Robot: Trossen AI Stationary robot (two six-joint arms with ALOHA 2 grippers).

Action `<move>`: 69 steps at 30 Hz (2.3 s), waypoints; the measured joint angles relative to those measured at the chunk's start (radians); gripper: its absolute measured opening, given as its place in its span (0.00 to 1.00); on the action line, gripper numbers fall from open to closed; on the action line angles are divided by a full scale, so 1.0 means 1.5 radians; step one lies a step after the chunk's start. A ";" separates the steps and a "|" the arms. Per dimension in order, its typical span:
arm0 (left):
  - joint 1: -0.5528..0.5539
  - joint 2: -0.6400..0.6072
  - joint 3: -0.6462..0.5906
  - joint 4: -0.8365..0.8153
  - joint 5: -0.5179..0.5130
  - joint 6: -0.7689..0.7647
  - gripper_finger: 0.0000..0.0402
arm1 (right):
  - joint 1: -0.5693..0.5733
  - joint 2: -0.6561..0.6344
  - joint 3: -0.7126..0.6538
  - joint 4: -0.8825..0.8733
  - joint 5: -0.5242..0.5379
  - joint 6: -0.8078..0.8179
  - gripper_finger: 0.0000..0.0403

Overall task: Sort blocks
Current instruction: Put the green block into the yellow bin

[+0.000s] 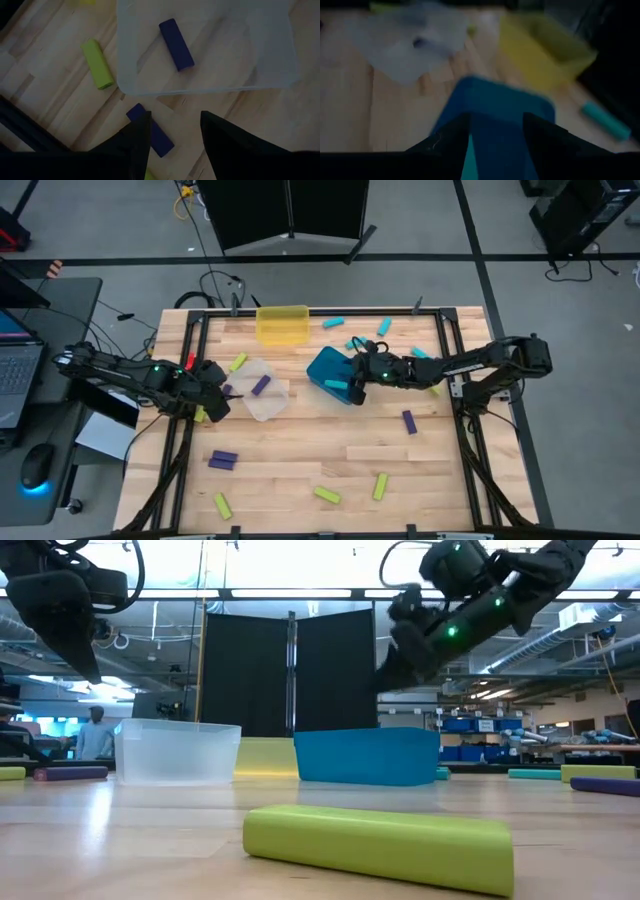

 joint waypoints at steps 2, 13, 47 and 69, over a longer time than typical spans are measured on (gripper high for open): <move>0.000 0.000 0.000 0.000 0.000 0.000 0.44 | 0.000 -0.017 0.000 0.024 0.000 -0.024 0.49; 0.000 0.000 0.000 0.020 0.018 0.034 0.44 | 0.025 -0.093 0.000 0.070 -0.038 -0.083 0.49; -0.277 0.379 0.241 0.198 0.445 -0.407 0.18 | 0.033 -0.094 0.000 0.051 -0.032 -0.132 0.49; -0.426 0.626 0.354 0.331 0.408 -0.973 0.18 | 0.004 -0.094 0.000 0.120 -0.070 -0.239 0.49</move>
